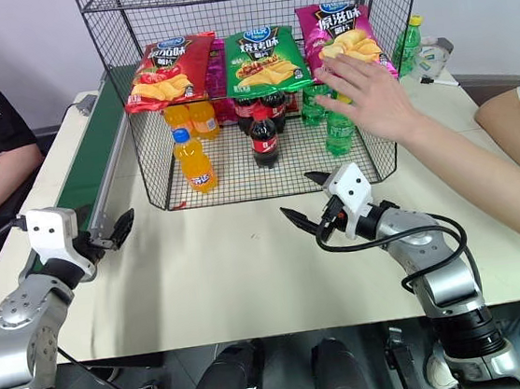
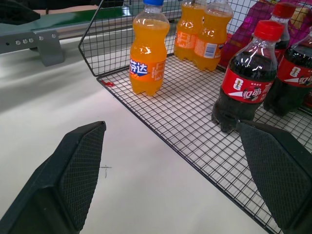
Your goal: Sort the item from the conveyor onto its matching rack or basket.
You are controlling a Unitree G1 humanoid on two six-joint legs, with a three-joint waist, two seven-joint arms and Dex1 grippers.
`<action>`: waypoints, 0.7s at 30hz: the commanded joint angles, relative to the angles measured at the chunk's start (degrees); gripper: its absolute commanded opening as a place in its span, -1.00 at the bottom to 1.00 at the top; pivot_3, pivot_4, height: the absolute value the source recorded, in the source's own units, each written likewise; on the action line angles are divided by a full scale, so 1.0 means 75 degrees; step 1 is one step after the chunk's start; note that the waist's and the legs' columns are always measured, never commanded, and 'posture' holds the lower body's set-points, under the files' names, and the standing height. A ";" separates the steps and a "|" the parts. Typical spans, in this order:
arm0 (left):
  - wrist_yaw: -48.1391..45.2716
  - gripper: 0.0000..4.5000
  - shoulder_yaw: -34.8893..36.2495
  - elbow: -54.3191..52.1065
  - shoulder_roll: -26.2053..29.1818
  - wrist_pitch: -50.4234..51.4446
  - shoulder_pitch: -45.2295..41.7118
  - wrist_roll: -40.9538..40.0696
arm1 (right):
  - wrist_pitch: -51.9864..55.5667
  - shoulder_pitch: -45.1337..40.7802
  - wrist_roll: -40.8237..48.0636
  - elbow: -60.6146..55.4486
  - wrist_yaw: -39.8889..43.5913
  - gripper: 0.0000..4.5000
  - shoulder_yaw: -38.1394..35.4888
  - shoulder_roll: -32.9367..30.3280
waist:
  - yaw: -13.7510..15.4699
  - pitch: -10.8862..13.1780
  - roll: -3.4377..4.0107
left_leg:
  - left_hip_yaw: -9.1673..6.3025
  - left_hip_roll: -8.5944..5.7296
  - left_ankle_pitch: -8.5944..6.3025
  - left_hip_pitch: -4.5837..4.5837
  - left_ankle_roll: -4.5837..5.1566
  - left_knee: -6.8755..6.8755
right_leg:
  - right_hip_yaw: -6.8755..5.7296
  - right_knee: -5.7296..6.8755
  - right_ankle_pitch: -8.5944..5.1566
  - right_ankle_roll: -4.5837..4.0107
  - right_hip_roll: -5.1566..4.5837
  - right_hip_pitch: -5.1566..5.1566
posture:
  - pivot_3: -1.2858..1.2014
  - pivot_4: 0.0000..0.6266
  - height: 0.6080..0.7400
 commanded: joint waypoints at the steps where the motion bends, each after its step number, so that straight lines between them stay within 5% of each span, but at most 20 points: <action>1: -0.0041 0.96 0.0086 -0.0064 0.0067 -0.0236 -0.0069 0.0047 | -0.0074 -0.0055 0.0044 -0.0260 -0.0049 1.00 -0.0074 0.0028 | 0.0000 0.0000 0.0000 | 0.0000 0.0000 0.0000 0.0000 0.0000 0.0000 | 0.0000 0.0000 0.0000 0.0000 0.0000 0.0000 | 0.03 -0.52 1.00; 21: -0.0045 0.96 0.0091 0.0010 0.0004 -0.0461 0.0024 0.0098 | -0.0062 -0.0190 0.0044 -0.0177 -0.0004 1.00 -0.0007 0.0048 | 0.0000 0.0000 0.0000 | 0.0000 0.0000 0.0000 0.0000 -0.0001 -0.0001 | 0.0000 -0.0002 0.0000 0.0000 -0.0001 0.0000 | 0.03 -0.52 1.00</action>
